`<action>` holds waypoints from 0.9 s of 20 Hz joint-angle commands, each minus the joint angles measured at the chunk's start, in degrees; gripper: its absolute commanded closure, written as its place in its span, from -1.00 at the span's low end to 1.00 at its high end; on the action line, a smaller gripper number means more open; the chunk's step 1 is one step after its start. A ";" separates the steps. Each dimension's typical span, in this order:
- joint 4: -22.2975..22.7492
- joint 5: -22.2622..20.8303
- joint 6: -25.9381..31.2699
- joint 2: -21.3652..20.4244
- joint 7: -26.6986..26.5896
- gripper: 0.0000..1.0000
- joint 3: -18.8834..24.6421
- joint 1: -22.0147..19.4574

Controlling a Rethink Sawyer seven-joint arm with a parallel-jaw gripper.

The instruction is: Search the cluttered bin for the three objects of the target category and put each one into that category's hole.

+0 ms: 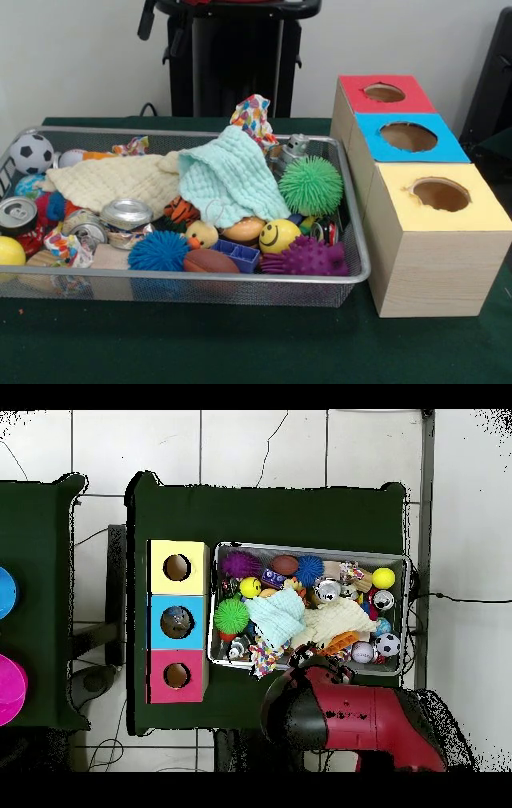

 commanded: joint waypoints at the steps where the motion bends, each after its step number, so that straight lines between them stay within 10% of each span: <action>1: -1.31 -1.36 2.94 0.93 10.97 -1.00 -5.72 5.84; 9: 0.37 2.23 7.01 0.42 8.45 -1.00 -9.52 6.50; 18: -4.77 -4.08 -11.48 12.44 14.24 -1.00 -16.30 8.11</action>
